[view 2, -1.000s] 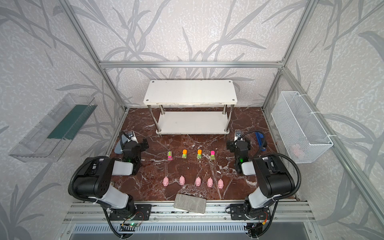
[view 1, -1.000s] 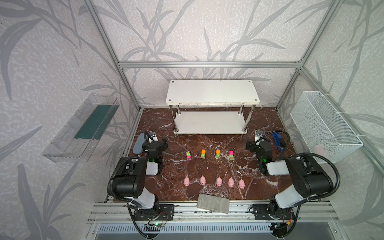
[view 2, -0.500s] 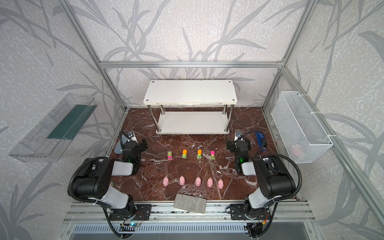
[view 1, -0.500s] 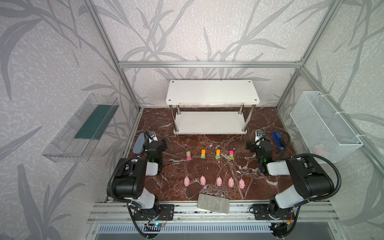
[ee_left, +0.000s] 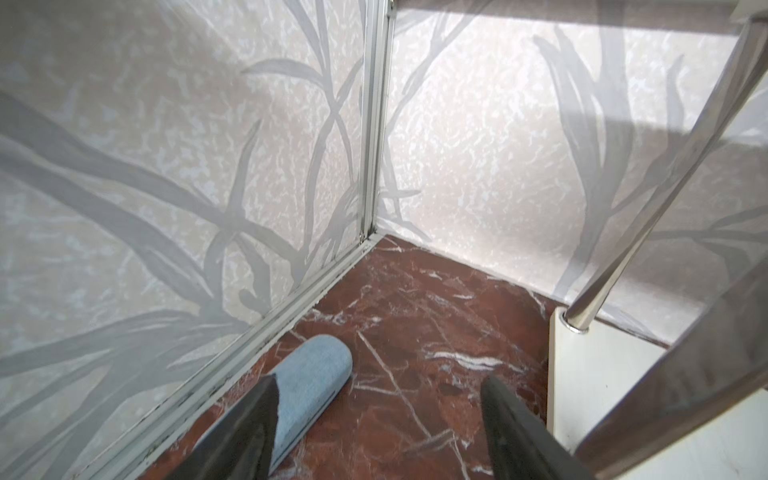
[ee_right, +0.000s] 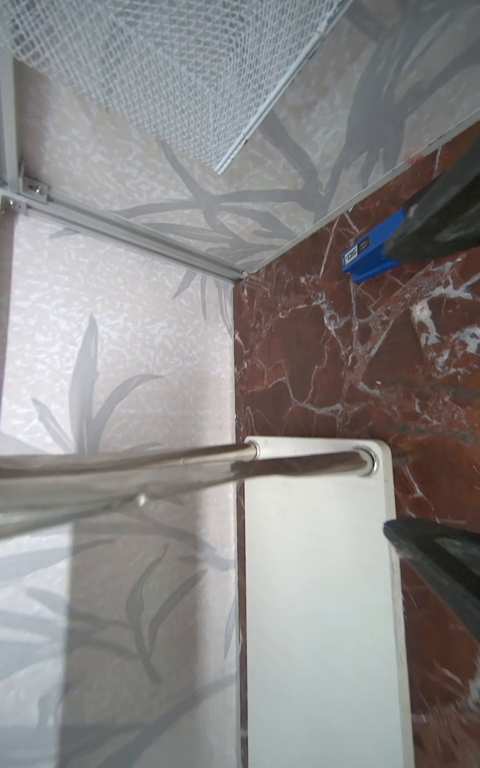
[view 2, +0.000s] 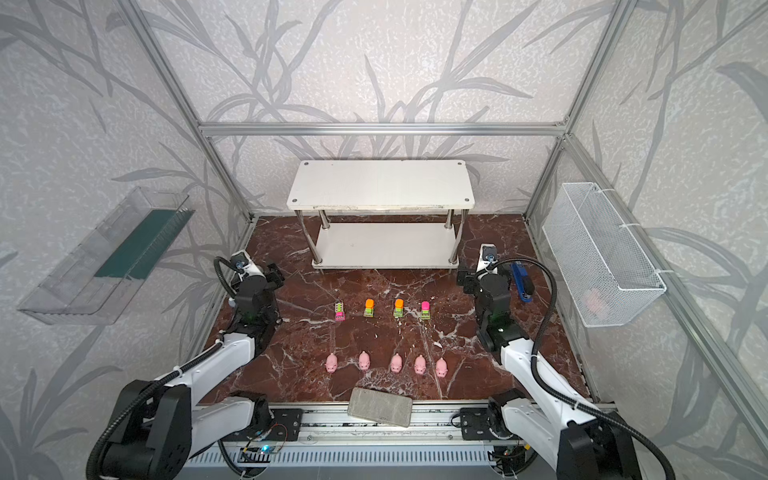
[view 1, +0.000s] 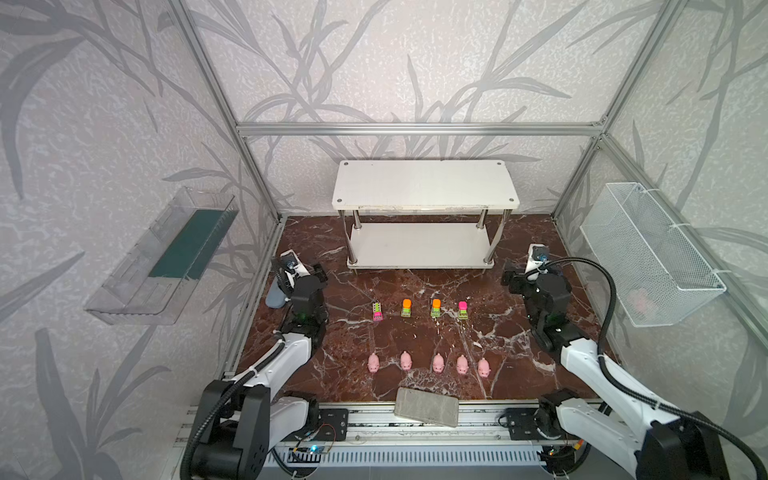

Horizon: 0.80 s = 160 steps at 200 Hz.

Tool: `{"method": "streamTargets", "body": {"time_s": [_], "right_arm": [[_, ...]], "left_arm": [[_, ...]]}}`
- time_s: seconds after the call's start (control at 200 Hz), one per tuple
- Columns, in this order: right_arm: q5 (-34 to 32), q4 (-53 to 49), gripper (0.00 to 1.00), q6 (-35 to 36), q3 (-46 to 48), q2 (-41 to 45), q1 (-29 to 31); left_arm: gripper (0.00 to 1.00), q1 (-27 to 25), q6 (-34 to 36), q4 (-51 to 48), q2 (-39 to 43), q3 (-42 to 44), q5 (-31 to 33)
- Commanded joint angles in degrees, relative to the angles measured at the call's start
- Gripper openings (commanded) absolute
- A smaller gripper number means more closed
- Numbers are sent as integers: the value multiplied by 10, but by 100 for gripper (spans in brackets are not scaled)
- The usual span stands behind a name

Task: Place and organize the plastic toys onto the shelf
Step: 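Move the right gripper over the green truck with pink top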

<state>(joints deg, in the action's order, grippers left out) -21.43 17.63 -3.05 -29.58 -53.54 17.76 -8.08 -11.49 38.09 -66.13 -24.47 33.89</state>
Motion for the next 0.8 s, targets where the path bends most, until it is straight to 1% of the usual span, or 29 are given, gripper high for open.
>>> {"method": "streamTargets", "body": {"time_s": [0.0,0.05,0.145,0.21,0.315,0.37,0.445,0.545,0.795], "right_arm": [[-5,-200,96,-59,-7,42,56],[-23,-225,96,-81,0,57,91],[-30,-238,96,-119,13,58,140],[-32,-236,96,-138,11,32,166],[-48,-213,97,-155,0,-35,200],[-46,-197,97,-173,-5,-68,205],[-28,-174,97,-194,-12,-106,205],[-23,-171,97,-216,-31,-154,206],[-8,-137,93,-248,-59,-229,208]], "left_arm": [[74,-11,-23,-39,-2,0,54],[74,-13,-27,-38,-2,6,59],[74,-13,-31,-28,-4,8,75],[74,-13,-28,-23,-7,2,73],[74,-13,-42,-40,-7,-11,55],[74,-13,-49,-45,-7,-15,48],[74,-14,-54,-47,-7,-16,37],[75,-15,-58,-50,-8,-16,34],[75,-15,-68,-58,-25,-20,25]]}}
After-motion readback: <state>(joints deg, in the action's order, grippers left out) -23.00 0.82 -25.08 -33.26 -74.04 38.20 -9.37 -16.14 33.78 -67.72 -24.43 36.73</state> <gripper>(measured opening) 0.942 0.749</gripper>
